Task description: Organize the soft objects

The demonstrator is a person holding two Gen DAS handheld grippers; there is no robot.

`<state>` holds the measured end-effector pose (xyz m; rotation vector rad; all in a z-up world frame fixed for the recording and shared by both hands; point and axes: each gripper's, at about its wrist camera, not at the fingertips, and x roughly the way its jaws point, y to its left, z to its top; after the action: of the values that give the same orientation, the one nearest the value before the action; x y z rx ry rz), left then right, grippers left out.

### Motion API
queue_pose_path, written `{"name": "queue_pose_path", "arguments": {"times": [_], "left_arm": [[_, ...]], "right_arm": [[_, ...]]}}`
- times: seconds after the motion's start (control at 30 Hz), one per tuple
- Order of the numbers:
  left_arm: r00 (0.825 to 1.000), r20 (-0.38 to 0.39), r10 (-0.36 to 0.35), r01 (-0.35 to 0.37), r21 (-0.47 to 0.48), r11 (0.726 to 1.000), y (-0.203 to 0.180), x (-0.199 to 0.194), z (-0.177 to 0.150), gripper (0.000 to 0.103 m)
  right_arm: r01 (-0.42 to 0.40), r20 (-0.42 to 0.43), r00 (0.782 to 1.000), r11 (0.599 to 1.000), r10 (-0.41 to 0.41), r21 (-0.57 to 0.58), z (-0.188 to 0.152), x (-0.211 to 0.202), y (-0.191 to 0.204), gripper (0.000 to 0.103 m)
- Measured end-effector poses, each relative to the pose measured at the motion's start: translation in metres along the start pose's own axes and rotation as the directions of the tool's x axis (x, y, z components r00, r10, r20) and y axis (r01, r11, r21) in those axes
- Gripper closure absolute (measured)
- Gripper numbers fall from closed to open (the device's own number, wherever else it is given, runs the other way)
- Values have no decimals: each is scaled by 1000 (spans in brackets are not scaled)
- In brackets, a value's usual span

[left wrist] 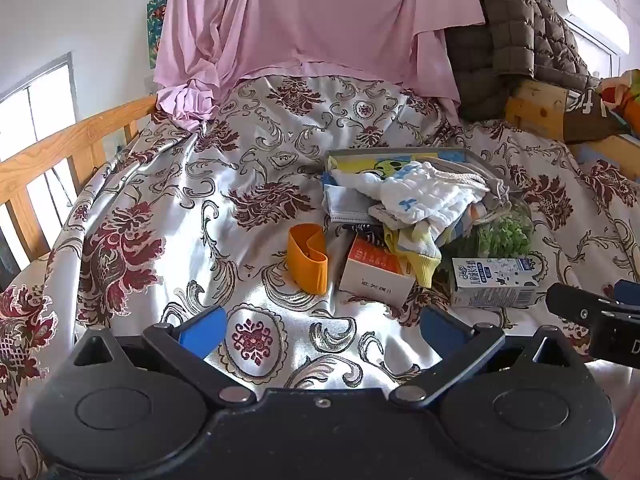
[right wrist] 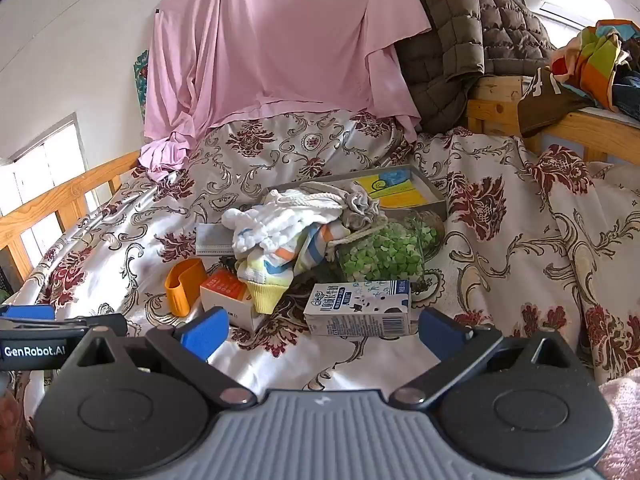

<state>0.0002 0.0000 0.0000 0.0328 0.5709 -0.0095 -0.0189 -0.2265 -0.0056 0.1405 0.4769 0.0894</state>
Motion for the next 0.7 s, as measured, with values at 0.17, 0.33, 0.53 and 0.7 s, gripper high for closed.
{"name": "queue_pose_path", "arguments": {"times": [0.17,0.33,0.53,0.7], "left_arm": [[1000,1,1,-1,1,1000,0,0,0,1],[1000,1,1,-1,2,1000,0,0,0,1],[1000,-3,4,-4,6,1000,0,0,0,1],[1000,-7,5,-5,8,1000,1,3,-3,1]], "right_arm": [[-1,2,1000,1000,1,1,0,0,0,0],[0,-1,1000,1000,0,1,0,0,0,0],[-1,-1,1000,1000,1,1,0,1,0,0],[-1,-1,1000,1000,1,2,-1,1,0,0]]}}
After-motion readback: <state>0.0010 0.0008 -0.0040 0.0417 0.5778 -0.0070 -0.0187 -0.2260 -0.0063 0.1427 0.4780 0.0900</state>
